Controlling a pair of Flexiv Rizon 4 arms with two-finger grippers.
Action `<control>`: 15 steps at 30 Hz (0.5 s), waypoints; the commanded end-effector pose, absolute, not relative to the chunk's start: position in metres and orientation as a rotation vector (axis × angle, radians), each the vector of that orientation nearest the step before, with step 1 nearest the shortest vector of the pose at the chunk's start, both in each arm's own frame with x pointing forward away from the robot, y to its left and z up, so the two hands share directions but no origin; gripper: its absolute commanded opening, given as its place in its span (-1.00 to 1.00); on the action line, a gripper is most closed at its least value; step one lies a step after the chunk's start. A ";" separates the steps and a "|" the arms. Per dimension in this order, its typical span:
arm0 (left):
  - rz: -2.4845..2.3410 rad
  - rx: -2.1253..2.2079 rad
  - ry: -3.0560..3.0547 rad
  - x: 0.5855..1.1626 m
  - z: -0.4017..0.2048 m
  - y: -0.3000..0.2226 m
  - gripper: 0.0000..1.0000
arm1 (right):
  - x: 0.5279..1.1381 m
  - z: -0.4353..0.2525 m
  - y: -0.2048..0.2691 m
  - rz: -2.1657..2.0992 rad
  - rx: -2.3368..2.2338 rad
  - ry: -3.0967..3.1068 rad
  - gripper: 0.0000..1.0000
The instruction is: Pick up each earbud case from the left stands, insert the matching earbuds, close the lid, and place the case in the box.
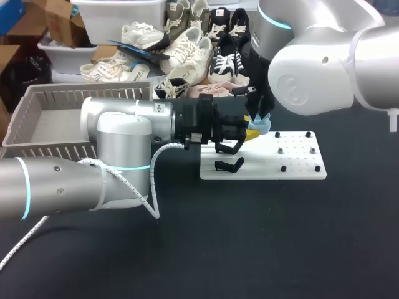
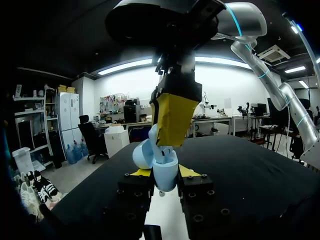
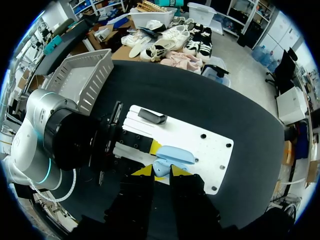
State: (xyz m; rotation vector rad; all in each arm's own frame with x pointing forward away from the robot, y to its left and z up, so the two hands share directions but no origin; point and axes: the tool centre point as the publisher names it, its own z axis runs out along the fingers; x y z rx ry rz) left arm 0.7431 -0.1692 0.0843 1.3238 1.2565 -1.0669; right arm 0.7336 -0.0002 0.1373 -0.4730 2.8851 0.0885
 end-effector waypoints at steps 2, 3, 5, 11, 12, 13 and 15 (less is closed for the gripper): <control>-1.067 1.323 1.253 0.743 0.084 -0.169 -1.00 | 0.733 0.136 0.000 0.093 -0.463 2.887 -1.00; -1.067 1.323 1.253 0.743 0.084 -0.169 -1.00 | 0.732 0.136 0.000 0.095 -0.462 2.887 -1.00; -1.067 1.323 1.253 0.743 0.084 -0.169 -1.00 | 0.732 0.136 0.000 0.098 -0.461 2.885 -1.00; -1.067 1.323 1.253 0.743 0.084 -0.169 -1.00 | 0.730 0.134 0.001 0.112 -0.446 2.881 -1.00; -1.067 1.323 1.253 0.743 0.084 -0.169 -1.00 | 0.730 0.133 0.001 0.115 -0.443 2.880 -1.00; -1.067 1.323 1.253 0.743 0.084 -0.169 -1.00 | 0.730 0.133 0.001 0.116 -0.442 2.879 -1.00; -1.067 1.323 1.253 0.743 0.084 -0.169 -1.00 | 0.729 0.132 0.001 0.120 -0.438 2.878 -1.00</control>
